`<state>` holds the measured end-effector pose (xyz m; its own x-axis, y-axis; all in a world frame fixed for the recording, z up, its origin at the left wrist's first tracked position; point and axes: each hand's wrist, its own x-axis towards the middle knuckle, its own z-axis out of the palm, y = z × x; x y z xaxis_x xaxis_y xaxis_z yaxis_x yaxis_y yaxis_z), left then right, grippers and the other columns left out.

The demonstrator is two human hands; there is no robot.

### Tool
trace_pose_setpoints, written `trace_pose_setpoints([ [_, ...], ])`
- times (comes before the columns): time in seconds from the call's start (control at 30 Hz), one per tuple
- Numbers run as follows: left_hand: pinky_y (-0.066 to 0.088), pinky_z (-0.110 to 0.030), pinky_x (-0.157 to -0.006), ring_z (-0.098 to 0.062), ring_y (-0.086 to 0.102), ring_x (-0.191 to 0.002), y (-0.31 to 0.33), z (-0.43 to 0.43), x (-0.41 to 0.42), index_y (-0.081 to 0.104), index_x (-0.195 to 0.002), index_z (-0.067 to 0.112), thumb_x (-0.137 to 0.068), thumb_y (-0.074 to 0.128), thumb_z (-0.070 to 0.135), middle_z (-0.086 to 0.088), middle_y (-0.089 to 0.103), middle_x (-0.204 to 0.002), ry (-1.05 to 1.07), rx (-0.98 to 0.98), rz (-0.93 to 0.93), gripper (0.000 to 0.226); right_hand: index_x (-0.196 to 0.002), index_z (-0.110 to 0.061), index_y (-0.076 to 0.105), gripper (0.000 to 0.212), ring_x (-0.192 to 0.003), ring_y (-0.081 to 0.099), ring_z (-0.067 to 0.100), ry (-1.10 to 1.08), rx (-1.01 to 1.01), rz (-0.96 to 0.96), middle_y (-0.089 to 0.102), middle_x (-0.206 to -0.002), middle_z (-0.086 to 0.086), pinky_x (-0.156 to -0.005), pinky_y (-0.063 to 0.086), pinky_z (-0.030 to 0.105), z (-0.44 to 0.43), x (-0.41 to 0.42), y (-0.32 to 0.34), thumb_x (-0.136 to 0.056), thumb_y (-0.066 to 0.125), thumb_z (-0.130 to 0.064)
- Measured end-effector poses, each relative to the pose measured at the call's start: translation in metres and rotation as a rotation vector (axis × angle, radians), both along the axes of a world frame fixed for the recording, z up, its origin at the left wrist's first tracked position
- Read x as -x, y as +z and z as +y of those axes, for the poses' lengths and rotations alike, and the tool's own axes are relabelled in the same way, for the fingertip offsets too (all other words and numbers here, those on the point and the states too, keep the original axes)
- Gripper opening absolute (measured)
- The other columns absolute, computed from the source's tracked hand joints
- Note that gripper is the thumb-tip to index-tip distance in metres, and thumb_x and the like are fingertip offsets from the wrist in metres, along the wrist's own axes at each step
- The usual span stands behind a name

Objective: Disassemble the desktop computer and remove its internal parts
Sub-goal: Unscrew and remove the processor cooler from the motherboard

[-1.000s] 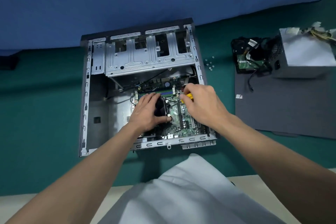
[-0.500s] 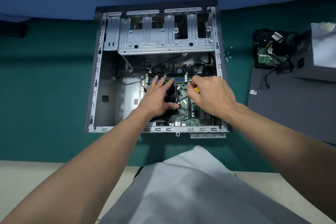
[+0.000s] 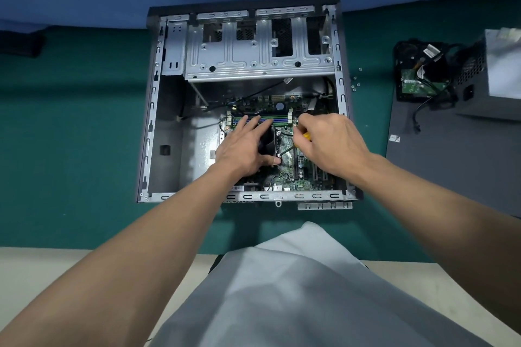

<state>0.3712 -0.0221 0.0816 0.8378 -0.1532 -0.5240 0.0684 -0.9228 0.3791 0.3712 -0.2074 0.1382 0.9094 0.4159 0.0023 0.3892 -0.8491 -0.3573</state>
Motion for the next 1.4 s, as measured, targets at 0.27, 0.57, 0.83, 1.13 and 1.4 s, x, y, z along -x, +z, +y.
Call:
trace_pose_setpoints([
  [0.27, 0.009, -0.043, -0.121, -0.016, 0.003, -0.150, -0.001, 0.000, -0.003, 0.017, -0.154, 0.037, -0.075, 0.072, 0.056, 0.006, 0.014, -0.162, -0.030, -0.043, -0.023, 0.098, -0.068, -0.008, 0.036, 0.034, -0.068, 0.048, 0.026, 0.115, 0.381, 0.434, 0.050, -0.080, 0.008, -0.062, 0.039, 0.028, 0.036, -0.023, 0.043, -0.095, 0.046, -0.027],
  [0.57, 0.006, -0.040, -0.121, -0.017, 0.004, -0.149, 0.001, 0.001, -0.001, 0.021, -0.153, 0.035, -0.075, 0.072, 0.057, 0.005, 0.015, -0.162, -0.030, -0.019, -0.031, 0.096, -0.078, -0.002, 0.058, 0.020, -0.055, 0.048, 0.018, 0.061, 0.540, 0.725, 0.056, -0.074, 0.009, -0.043, 0.041, 0.022, 0.067, -0.042, 0.056, -0.091, 0.043, -0.007],
  [0.83, 0.007, -0.042, -0.121, -0.017, 0.003, -0.150, 0.001, 0.000, -0.001, 0.020, -0.153, 0.035, -0.076, 0.072, 0.056, 0.005, 0.015, -0.162, -0.044, -0.025, -0.028, 0.095, -0.088, -0.011, 0.060, 0.026, -0.068, 0.057, 0.028, 0.764, 0.781, 0.106, 0.048, -0.066, 0.003, -0.057, 0.036, 0.031, 0.055, -0.027, 0.057, -0.099, 0.037, -0.017],
  [1.13, 0.006, -0.045, -0.121, -0.017, 0.002, -0.150, 0.001, 0.001, -0.001, 0.014, -0.153, 0.038, -0.074, 0.072, 0.059, 0.005, 0.014, -0.162, -0.034, -0.024, -0.022, 0.101, -0.082, -0.003, 0.054, 0.020, -0.030, 0.036, 0.009, -0.479, 0.202, 0.983, 0.054, -0.063, 0.007, -0.034, 0.029, 0.018, 0.060, -0.041, 0.041, -0.096, 0.042, -0.013],
  [1.4, 0.005, -0.043, -0.121, -0.016, 0.001, -0.150, 0.002, 0.000, -0.001, 0.014, -0.153, 0.039, -0.075, 0.071, 0.059, 0.007, 0.012, -0.162, -0.037, -0.024, -0.008, 0.099, -0.083, -0.007, 0.050, 0.018, -0.055, 0.046, 0.015, 0.073, 0.708, 0.679, 0.050, -0.072, 0.006, -0.045, 0.048, 0.022, 0.073, -0.037, 0.052, -0.097, 0.042, -0.015],
])
